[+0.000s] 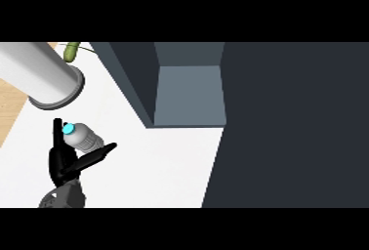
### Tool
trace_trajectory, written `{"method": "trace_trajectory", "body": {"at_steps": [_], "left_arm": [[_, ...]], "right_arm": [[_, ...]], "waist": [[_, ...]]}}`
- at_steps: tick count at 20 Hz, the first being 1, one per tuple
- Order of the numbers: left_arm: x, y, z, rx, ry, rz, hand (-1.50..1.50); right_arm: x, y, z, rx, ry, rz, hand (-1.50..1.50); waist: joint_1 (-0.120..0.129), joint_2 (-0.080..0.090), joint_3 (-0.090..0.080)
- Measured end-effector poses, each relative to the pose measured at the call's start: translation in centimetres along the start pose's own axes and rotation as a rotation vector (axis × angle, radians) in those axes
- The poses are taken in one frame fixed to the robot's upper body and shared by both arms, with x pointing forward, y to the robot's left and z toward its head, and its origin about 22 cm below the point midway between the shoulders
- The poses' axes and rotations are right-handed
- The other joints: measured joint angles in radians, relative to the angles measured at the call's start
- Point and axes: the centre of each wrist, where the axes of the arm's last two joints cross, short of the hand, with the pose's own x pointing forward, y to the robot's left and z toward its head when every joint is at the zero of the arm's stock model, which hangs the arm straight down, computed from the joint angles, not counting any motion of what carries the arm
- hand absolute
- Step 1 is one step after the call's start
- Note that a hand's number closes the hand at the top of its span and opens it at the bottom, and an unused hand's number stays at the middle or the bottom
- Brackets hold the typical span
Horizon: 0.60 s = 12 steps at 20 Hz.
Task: Pick up the bottled water, place it into the cabinet and close the cabinet
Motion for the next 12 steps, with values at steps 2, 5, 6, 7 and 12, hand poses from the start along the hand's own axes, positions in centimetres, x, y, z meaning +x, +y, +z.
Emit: {"method": "trace_trajectory", "body": {"at_steps": [2,5,6,7,12], "left_arm": [[-0.7,-0.1,-0.1,0.010,0.002,0.000,-1.50],[-1.9,0.1,0.1,0.023,0.007,-0.003,-1.50],[-2.5,0.2,0.2,0.025,0.007,-0.001,-1.50],[-2.6,0.4,0.1,0.027,0.008,0.003,-1.50],[-3.8,1.6,0.7,0.027,0.000,0.034,-1.50]], "right_arm": [[0.0,0.0,-0.2,0.001,-0.003,0.001,-1.50],[-0.1,0.0,-0.2,0.000,-0.010,0.003,-1.50],[0.0,0.0,-0.2,0.003,-0.011,0.005,-1.50],[-0.1,0.1,-0.3,0.003,-0.017,0.003,-1.50],[0.1,0.1,-0.2,0.008,-0.002,0.009,-1.50]], "waist": [[0.000,0.001,0.000],[-0.001,0.001,0.000],[-0.002,0.002,0.000],[0.000,0.001,0.000],[-0.002,0.001,-0.001]]}}
